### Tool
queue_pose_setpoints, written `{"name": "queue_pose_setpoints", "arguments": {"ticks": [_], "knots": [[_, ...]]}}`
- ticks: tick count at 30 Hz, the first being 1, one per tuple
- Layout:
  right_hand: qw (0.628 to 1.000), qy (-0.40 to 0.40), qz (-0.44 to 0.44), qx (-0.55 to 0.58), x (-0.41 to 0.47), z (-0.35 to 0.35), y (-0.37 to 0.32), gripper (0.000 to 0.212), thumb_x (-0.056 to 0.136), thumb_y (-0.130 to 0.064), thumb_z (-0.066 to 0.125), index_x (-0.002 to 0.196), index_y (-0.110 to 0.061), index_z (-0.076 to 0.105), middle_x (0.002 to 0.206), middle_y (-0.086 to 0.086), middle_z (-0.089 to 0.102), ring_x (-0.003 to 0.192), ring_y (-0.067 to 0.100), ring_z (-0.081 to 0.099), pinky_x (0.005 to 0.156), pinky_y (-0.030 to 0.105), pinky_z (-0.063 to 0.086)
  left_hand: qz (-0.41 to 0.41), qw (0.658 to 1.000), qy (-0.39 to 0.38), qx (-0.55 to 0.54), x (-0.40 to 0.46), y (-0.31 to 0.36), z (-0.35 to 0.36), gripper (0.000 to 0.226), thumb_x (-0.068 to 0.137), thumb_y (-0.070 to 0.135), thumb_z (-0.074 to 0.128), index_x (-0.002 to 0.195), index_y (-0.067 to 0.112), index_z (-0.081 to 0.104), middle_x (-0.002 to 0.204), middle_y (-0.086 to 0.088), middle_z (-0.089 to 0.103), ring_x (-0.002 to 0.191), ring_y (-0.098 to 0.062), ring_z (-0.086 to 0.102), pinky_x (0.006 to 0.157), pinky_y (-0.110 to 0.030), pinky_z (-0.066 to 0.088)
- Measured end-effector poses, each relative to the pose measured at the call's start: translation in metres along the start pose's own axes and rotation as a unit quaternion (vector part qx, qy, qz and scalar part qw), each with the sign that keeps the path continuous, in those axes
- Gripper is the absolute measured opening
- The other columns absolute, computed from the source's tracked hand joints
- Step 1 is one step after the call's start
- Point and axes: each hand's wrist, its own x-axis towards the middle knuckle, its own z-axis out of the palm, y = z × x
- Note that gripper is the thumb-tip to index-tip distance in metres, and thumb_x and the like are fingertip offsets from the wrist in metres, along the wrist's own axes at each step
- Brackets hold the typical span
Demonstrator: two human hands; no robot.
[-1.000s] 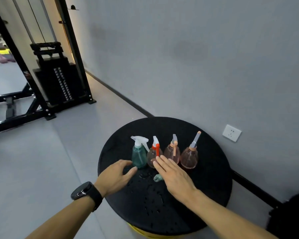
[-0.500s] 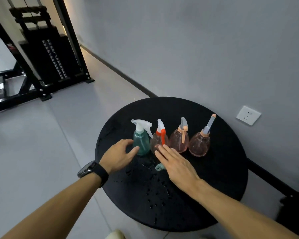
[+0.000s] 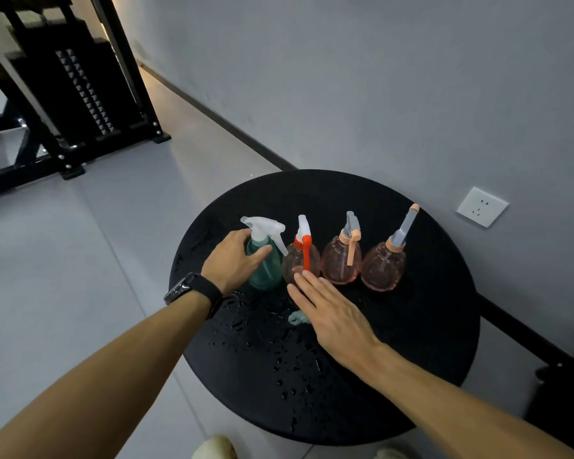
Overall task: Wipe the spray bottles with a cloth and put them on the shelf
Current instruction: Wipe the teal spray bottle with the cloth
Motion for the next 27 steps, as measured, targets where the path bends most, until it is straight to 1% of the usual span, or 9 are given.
{"name": "queue_pose_setpoints", "arguments": {"ticks": [5, 8, 10, 12, 16, 18, 22, 24, 27], "knots": [[1.000, 0.001, -0.008, -0.004, -0.001, -0.002, 0.001, 0.065, 0.078, 0.003, 0.022, 0.132, -0.006, 0.058, 0.137, 0.014, 0.056, 0.130, 0.027, 0.050, 0.106, 0.042, 0.041, -0.006, 1.000, 0.021, 0.009, 0.007, 0.003, 0.003, 0.021, 0.096, 0.040, 0.058, 0.090, 0.020, 0.056, 0.095, -0.002, 0.060, 0.077, -0.017, 0.052, 0.061, -0.027, 0.035], [1.000, -0.004, 0.000, 0.006, 0.000, -0.009, 0.002, 0.064, 0.079, 0.002, 0.022, 0.132, -0.007, 0.058, 0.137, 0.014, 0.056, 0.131, 0.026, 0.050, 0.107, 0.042, 0.040, 0.000, 0.999, 0.032, 0.000, 0.002, 0.004, 0.001, 0.032, 0.097, 0.036, 0.059, 0.073, 0.026, 0.042, 0.082, 0.002, 0.050, 0.065, -0.011, 0.044, 0.053, -0.021, 0.029], [1.000, -0.005, 0.007, 0.016, -0.002, -0.019, 0.000, 0.064, 0.080, 0.002, 0.022, 0.134, -0.007, 0.056, 0.139, 0.013, 0.054, 0.132, 0.026, 0.048, 0.108, 0.041, 0.038, 0.001, 0.999, 0.033, -0.005, -0.007, 0.006, -0.003, 0.033, 0.097, 0.036, 0.060, 0.071, 0.027, 0.042, 0.081, 0.001, 0.052, 0.064, -0.009, 0.045, 0.053, -0.022, 0.030], [0.999, 0.002, 0.026, 0.037, -0.001, -0.028, 0.000, 0.064, 0.080, 0.002, 0.022, 0.135, -0.007, 0.054, 0.140, 0.013, 0.053, 0.133, 0.025, 0.047, 0.109, 0.041, 0.037, 0.005, 0.999, 0.034, -0.022, -0.014, 0.011, -0.010, 0.023, 0.097, 0.037, 0.059, 0.080, 0.024, 0.050, 0.083, 0.001, 0.057, 0.066, -0.008, 0.050, 0.055, -0.023, 0.036], [0.981, 0.036, 0.113, 0.155, 0.006, -0.061, -0.003, 0.064, 0.084, 0.015, 0.038, 0.144, -0.006, 0.040, 0.151, 0.010, 0.038, 0.143, 0.022, 0.031, 0.117, 0.040, 0.028, -0.007, 0.997, 0.027, -0.068, -0.028, 0.030, -0.040, 0.028, 0.095, 0.044, 0.060, 0.099, 0.016, 0.062, 0.100, -0.003, 0.070, 0.089, -0.020, 0.067, 0.079, -0.039, 0.056], [0.971, 0.042, 0.134, 0.192, 0.014, -0.089, -0.007, 0.067, 0.086, 0.014, 0.041, 0.149, -0.009, 0.034, 0.154, 0.006, 0.034, 0.146, 0.019, 0.024, 0.120, 0.038, 0.021, -0.012, 0.997, 0.021, -0.071, -0.037, 0.045, -0.058, 0.031, 0.095, 0.047, 0.059, 0.095, 0.016, 0.062, 0.099, -0.002, 0.071, 0.091, -0.020, 0.067, 0.077, -0.036, 0.055], [0.954, 0.094, 0.166, 0.231, 0.030, -0.145, -0.019, 0.065, 0.090, 0.009, 0.039, 0.150, -0.013, 0.031, 0.158, 0.002, 0.027, 0.148, 0.012, 0.016, 0.121, 0.038, 0.017, -0.008, 0.995, 0.041, -0.086, -0.060, 0.078, -0.091, 0.041, 0.095, 0.053, 0.056, 0.091, 0.012, 0.061, 0.087, 0.002, 0.065, 0.077, -0.015, 0.060, 0.060, -0.024, 0.040], [0.943, 0.125, 0.181, 0.251, 0.035, -0.168, -0.030, 0.064, 0.091, 0.008, 0.039, 0.150, -0.014, 0.032, 0.159, -0.001, 0.025, 0.147, 0.009, 0.015, 0.120, 0.036, 0.019, -0.015, 0.991, 0.049, -0.126, -0.072, 0.090, -0.104, 0.044, 0.093, 0.056, 0.056, 0.090, 0.013, 0.063, 0.089, 0.000, 0.068, 0.080, -0.018, 0.060, 0.064, -0.027, 0.043], [0.935, 0.176, 0.178, 0.251, 0.036, -0.196, -0.047, 0.063, 0.090, 0.010, 0.039, 0.149, -0.012, 0.035, 0.158, 0.000, 0.026, 0.147, 0.010, 0.017, 0.120, 0.023, 0.012, -0.012, 0.981, 0.054, -0.185, -0.091, 0.106, -0.117, 0.044, 0.091, 0.059, 0.058, 0.075, 0.018, 0.058, 0.074, 0.003, 0.063, 0.072, -0.018, 0.059, 0.078, -0.039, 0.053]]}}
